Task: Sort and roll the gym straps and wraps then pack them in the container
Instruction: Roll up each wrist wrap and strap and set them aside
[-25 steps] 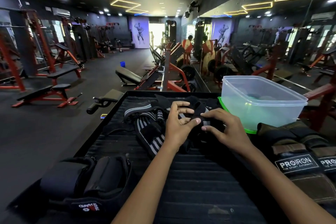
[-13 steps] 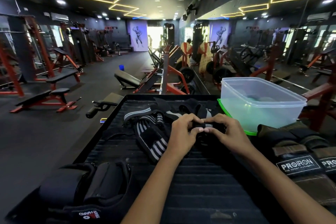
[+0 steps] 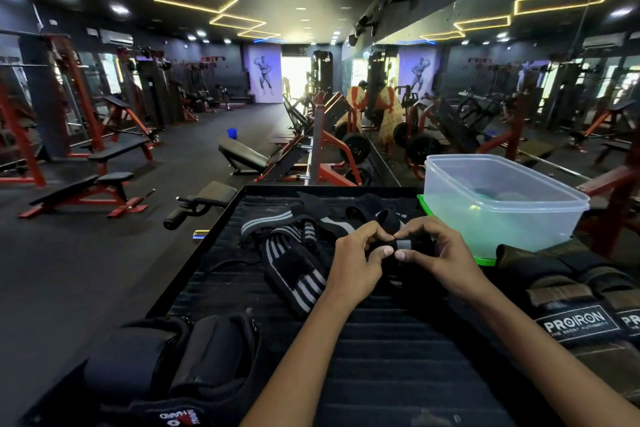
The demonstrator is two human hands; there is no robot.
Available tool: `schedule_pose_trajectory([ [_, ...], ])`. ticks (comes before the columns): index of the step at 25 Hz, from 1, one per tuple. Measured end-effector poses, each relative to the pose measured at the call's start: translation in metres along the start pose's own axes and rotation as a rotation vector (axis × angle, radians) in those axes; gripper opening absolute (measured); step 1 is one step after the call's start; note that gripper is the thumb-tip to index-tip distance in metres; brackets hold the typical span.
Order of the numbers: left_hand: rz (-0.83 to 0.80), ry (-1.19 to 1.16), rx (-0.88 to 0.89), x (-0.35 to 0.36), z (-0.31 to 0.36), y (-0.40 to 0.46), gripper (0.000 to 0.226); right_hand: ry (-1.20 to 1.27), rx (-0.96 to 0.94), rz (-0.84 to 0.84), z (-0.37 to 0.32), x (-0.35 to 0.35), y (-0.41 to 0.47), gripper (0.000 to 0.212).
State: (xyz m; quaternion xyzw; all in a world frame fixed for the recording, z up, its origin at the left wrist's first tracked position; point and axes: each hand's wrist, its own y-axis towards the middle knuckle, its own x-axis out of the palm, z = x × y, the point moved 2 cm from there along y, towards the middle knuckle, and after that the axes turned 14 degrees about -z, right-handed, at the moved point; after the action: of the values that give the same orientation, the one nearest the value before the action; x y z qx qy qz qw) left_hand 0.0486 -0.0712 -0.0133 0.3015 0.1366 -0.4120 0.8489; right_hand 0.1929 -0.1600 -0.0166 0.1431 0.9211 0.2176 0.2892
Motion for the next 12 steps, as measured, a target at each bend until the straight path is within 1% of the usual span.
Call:
schedule_pose_trajectory([
  [4, -0.025, -0.045, -0.022, 0.0, -0.0022, 0.001, 0.004, 0.011, 0.039, 0.036, -0.0045, -0.0016, -0.0009, 0.026],
  [8, -0.004, -0.129, -0.048, 0.0019, -0.0014, 0.0003, 0.013, -0.179, 0.041, 0.069, -0.0088, 0.0012, -0.0021, 0.02],
  [10, -0.025, -0.115, -0.029, 0.0023, -0.0007, -0.0007, 0.014, -0.251, 0.032, 0.08, -0.0098, 0.0004, -0.0021, 0.014],
  [12, -0.074, -0.034, 0.032, 0.0037, -0.0009, -0.0005, 0.013, -0.262, 0.035, 0.101, -0.0089, -0.0022, -0.0029, 0.011],
])
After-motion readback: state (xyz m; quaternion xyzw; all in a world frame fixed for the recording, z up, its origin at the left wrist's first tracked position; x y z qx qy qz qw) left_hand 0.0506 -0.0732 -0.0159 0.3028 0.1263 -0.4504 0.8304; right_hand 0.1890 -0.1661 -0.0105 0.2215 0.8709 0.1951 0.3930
